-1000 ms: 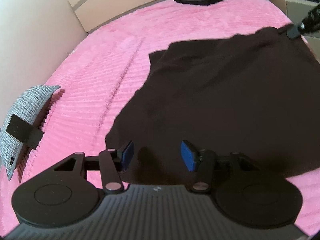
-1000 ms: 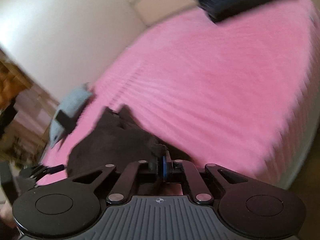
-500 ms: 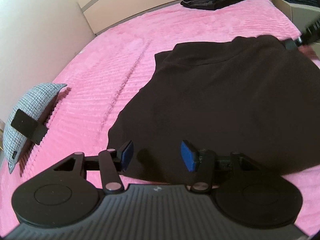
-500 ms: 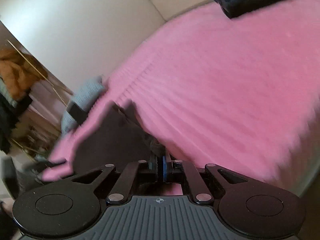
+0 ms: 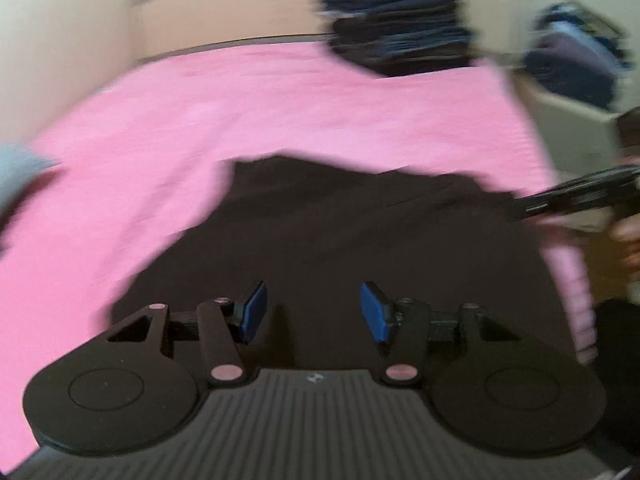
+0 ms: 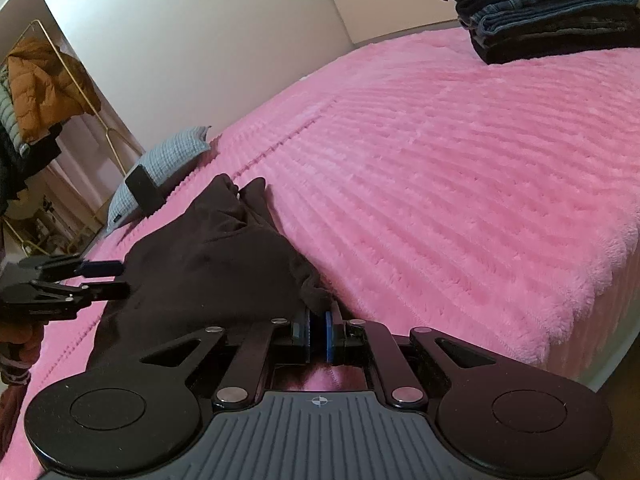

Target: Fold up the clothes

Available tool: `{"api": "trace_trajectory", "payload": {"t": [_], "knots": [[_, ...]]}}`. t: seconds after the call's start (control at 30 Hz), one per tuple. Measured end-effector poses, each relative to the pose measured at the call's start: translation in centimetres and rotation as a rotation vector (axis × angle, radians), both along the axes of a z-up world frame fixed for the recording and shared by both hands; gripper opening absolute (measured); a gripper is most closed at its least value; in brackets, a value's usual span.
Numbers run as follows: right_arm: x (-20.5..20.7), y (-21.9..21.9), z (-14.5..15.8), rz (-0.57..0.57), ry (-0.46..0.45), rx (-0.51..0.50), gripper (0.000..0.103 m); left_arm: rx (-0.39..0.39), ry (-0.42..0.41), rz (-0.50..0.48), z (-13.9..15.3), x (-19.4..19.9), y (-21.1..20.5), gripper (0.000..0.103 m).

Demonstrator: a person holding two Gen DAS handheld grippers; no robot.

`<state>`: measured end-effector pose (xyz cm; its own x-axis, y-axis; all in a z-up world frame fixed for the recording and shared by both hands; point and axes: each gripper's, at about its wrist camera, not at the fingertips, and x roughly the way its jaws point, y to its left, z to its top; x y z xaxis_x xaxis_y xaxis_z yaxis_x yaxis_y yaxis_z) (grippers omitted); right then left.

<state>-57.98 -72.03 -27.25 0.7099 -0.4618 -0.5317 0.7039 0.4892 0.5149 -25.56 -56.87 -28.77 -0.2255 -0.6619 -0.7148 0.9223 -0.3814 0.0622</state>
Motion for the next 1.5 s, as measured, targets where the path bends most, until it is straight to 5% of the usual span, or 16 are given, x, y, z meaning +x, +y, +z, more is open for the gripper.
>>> {"api": "trace_trajectory", "payload": {"t": [0.13,0.3,0.43,0.47,0.53,0.6,0.73,0.77,0.87,0.93,1.07,1.13,1.27,1.33,1.4,1.5], "knots": [[-0.2,-0.1,-0.3,-0.011,-0.028,0.016,0.003,0.064,0.011,-0.154,-2.1,-4.5,-3.5,0.043],[-0.8,-0.4,-0.4,0.005,-0.051,0.032,0.003,0.092,0.01,-0.181,-2.5,-3.7,-7.9,0.047],[-1.3,-0.8,-0.6,0.018,-0.082,0.052,0.003,0.077,0.024,-0.099,-2.2,-0.8,-10.3,0.037],[-1.4,-0.8,-0.7,0.019,-0.088,0.055,0.003,0.083,0.054,-0.085,-2.3,0.0,-10.9,0.025],[-1.5,-0.9,-0.9,0.022,-0.097,0.056,0.003,0.051,-0.021,-0.034,-2.7,0.5,-11.7,0.004],[-1.5,-0.9,-1.0,0.022,-0.103,0.059,0.003,0.068,0.032,-0.015,-3.0,1.8,-12.5,0.004],[-1.5,-0.8,-0.3,0.019,-0.079,0.063,0.003,0.052,0.007,0.033,-2.2,2.4,-12.5,0.009],[-1.6,-0.7,0.0,0.017,-0.066,0.06,0.003,0.044,-0.014,0.056,-1.9,3.1,-11.6,0.031],[-1.9,0.0,0.8,-0.001,-0.007,0.043,0.007,0.02,-0.078,0.124,-0.7,5.3,-9.1,0.034],[-2.3,0.7,1.6,-0.057,0.055,0.024,0.064,0.004,-0.121,0.169,0.1,6.8,-7.5,0.033],[-2.5,3.5,4.0,-0.059,0.069,-0.05,0.065,-0.029,-0.207,0.255,1.7,9.8,-4.1,0.035],[-2.0,5.5,5.5,-0.014,0.059,-0.095,0.065,-0.064,-0.282,0.194,2.0,9.8,-1.0,0.04],[3.1,11.1,7.0,0.264,0.116,-0.187,0.065,-0.114,-0.46,-0.018,0.6,7.9,4.5,0.056],[6.5,14.2,6.9,0.43,0.184,-0.253,0.065,-0.157,-0.63,-0.14,-1.3,6.7,6.6,0.067],[9.7,16.8,6.2,0.555,0.281,-0.342,0.065,-0.198,-0.796,-0.261,-3.1,5.5,8.7,0.067],[13.4,18.9,4.8,0.645,0.456,-0.444,0.065,-0.246,-0.926,-0.383,-5.3,5.1,9.3,0.067]]}}
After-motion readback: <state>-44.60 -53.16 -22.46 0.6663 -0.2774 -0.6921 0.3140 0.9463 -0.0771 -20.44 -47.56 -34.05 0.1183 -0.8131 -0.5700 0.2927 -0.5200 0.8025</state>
